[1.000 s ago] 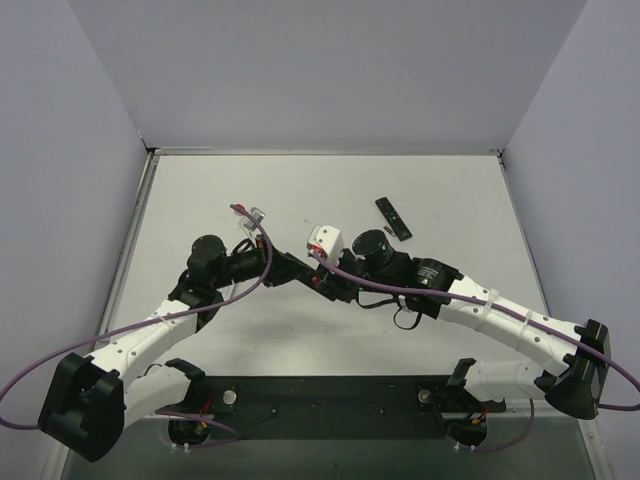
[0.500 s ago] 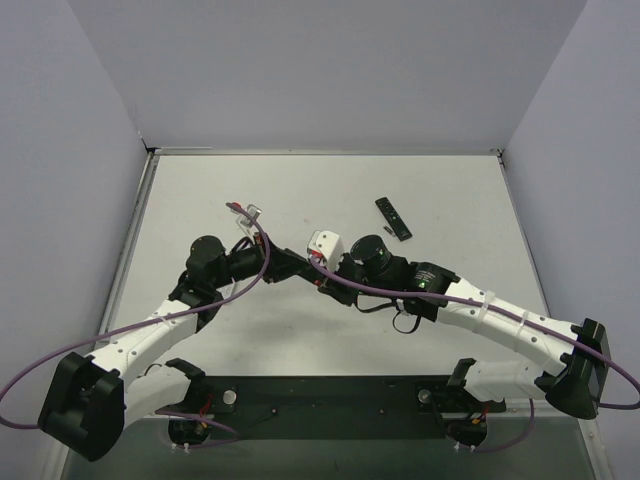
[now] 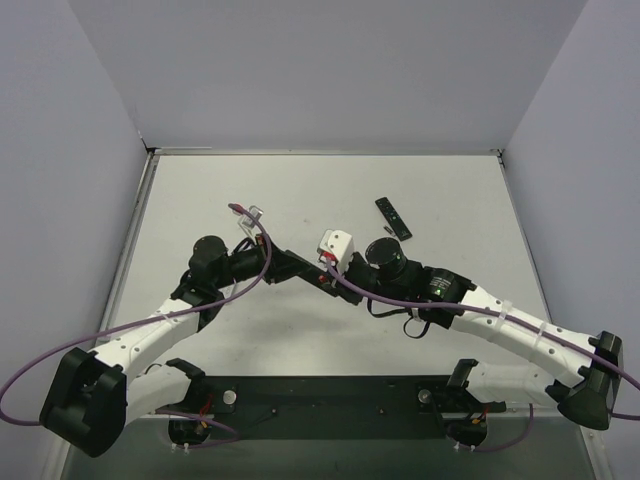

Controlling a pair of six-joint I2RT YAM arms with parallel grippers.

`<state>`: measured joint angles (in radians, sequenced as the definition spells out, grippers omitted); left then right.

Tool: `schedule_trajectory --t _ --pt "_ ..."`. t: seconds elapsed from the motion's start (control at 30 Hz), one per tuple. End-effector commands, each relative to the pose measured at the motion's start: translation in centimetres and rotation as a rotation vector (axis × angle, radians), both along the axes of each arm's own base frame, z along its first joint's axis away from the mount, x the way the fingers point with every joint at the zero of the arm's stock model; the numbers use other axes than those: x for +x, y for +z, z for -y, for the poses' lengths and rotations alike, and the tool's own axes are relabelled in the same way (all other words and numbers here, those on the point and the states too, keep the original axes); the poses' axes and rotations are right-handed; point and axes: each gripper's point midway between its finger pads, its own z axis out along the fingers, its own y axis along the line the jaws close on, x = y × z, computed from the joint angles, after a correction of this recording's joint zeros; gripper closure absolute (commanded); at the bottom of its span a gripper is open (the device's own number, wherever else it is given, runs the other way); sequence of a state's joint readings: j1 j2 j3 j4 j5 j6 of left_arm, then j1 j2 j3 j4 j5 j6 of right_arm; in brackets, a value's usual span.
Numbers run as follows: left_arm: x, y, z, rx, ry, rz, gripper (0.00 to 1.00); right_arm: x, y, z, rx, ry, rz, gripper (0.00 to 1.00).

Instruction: Load the batteries into the remote control

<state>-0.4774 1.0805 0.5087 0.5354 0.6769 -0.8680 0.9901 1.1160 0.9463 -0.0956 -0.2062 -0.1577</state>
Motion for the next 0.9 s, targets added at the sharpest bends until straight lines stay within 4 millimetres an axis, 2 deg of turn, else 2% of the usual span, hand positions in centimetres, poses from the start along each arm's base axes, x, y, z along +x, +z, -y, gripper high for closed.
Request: schedule_trajectory --t 0.0,0.27,0.6,0.73,0.87 --pt "0.0 0.8 0.3 -0.017 -0.010 0.043 1.00 0.2 1.6 -0.5 0.059 0.010 0.057 1.00" --pt "-0.2 1.9 0.3 -0.053 -0.009 0.046 1.00 0.4 -1.3 -0.7 0.008 0.003 0.018 1.00" --pt "-0.5 2.9 0.2 -0.078 -0.009 0.051 1.00 0.9 -2.8 -0.3 -0.021 -0.022 0.037 1.00" --pt "-0.4 2.6 0.2 -0.063 -0.012 0.040 1.00 1.1 -2.5 0.0 -0.012 -0.037 0.055 1.00" --pt "-0.2 1.5 0.1 -0.026 -0.001 0.029 1.00 1.1 -0.8 0.0 0.041 -0.039 0.088 1.00"
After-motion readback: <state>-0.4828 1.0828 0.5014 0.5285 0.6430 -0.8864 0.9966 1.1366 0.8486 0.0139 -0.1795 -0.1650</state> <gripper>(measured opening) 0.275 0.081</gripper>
